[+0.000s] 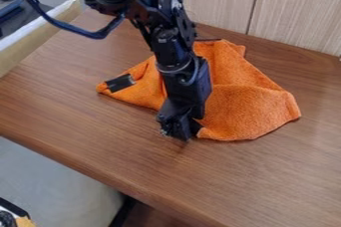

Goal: Unfold the cloth from centre to bottom right

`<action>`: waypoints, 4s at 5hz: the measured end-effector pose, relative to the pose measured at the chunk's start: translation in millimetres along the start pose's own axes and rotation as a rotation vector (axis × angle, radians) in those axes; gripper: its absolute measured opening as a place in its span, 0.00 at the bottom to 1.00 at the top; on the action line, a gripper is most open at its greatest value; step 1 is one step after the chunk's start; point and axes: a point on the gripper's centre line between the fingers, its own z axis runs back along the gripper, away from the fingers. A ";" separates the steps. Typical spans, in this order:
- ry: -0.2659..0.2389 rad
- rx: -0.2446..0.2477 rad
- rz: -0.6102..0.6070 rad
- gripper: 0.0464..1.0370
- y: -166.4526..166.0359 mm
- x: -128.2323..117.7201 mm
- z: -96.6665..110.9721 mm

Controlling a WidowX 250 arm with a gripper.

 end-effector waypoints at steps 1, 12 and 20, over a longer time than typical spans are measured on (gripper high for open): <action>0.015 0.002 0.008 0.33 3.4 -2.9 -1.1; -0.058 -0.030 0.028 0.04 -103.3 17.2 39.0; -0.088 0.059 -0.006 0.97 -62.2 26.8 77.6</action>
